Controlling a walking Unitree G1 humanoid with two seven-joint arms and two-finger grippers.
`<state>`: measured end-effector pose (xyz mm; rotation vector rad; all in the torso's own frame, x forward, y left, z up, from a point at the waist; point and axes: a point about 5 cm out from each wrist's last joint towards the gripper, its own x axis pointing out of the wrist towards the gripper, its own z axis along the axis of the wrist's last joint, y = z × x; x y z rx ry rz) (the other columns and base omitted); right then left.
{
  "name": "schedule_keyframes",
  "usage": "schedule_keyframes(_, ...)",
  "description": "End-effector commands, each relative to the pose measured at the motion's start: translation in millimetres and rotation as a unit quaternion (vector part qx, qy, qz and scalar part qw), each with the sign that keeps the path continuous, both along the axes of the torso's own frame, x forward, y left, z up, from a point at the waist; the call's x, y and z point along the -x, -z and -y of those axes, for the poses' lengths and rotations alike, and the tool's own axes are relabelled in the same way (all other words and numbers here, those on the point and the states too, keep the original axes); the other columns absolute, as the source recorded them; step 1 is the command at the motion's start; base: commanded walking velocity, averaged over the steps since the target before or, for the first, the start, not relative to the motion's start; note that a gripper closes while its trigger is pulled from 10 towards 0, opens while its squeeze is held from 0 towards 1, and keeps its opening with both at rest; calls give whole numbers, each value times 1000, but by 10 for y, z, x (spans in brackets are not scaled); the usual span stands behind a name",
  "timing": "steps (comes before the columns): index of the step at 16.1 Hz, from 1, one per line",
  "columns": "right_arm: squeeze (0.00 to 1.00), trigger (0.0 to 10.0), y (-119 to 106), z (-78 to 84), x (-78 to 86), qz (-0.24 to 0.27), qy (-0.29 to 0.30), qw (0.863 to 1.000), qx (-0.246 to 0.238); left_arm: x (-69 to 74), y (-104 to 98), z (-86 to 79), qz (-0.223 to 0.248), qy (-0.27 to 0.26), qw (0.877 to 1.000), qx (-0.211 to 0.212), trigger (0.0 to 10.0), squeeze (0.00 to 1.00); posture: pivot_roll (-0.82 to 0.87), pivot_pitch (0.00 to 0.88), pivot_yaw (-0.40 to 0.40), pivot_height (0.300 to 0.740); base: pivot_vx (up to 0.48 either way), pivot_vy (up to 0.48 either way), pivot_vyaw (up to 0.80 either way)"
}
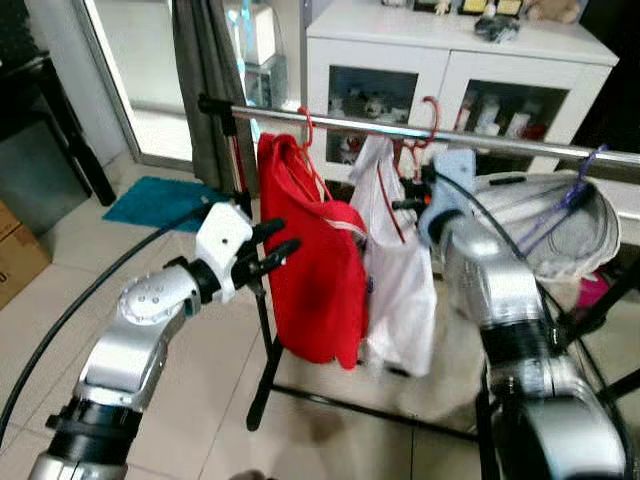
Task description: Hang hanger
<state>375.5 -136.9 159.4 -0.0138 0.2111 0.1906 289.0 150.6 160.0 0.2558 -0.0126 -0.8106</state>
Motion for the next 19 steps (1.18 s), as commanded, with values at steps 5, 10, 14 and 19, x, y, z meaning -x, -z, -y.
schedule_keyframes(5,0,10000,4,46,-219,-70,23,997,10,14,-83,-5,2,16,1000,-5,10000,0,-33,0,0,740,0,0,0)
schedule_keyframes(10,0,10000,126,85,-226,-114,23,993,25,40,-53,-3,-8,21,1000,-11,10000,0,-33,0,-4,740,0,0,0)
schedule_keyframes(14,1000,10000,43,104,-256,-66,0,997,32,43,-39,20,-11,21,1000,-10,10000,0,-38,0,-5,740,0,0,0)
schedule_keyframes(19,1000,10000,-119,126,-218,13,-39,999,-25,15,-28,32,-2,-12,1000,16,10000,0,-44,0,-10,740,0,0,0)
